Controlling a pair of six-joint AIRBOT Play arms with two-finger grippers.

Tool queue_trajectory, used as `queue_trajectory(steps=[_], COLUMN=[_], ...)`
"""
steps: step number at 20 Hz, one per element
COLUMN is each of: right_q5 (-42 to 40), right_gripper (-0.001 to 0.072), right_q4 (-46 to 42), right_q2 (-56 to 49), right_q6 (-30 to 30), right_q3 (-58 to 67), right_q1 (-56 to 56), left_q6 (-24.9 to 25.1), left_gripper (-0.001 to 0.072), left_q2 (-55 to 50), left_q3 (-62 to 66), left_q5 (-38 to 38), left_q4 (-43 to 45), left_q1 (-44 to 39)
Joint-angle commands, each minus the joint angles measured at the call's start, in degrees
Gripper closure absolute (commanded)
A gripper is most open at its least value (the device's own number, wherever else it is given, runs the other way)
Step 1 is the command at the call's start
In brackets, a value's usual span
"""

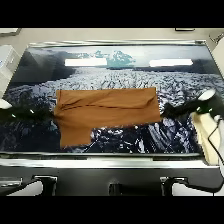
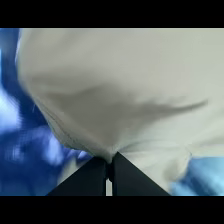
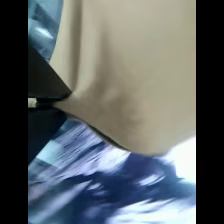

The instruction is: Fold the clothes and pants, and hang the long-sleeved shirts on hangers.

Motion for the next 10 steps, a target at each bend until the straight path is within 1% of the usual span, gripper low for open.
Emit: queue_trajectory(steps=[1,2,4,6,7,10], right_q5=[-2.84,-5.64,-12.22,-14.19,-13.88,-13.73], right_gripper=[0.0674,0.0674,0.0673,0.0673,0.0673,0.0673], right_q4=[-1.18,-2.73,-8.15,-11.93,-13.0,-13.9], right_q2=[7.63,10.21,15.76,21.51,24.83,34.91], right_q6=[-4.5,-6.05,-6.62,-6.6,-6.6,-6.21], right_q3=[17.18,23.85,36.98,45.18,47.25,47.56], right_q1=[0.15,0.15,0.15,0.15,0.15,0.15], left_q6=[0.0,-0.02,0.02,0.0,0.02,-0.09], left_gripper=[0.0684,0.0685,0.0684,0.0684,0.0684,0.0684], left_q2=[7.89,10.82,16.81,22.53,25.44,33.38], left_q3=[17.77,24.92,38.47,47.41,50.07,52.06], left_q5=[2.16,3.87,9.62,15.39,17.03,17.31], left_q4=[-0.04,-0.04,0.07,0.13,0.11,0.57], left_q1=[-0.02,-0.02,-0.02,-0.02,-0.02,-0.02])
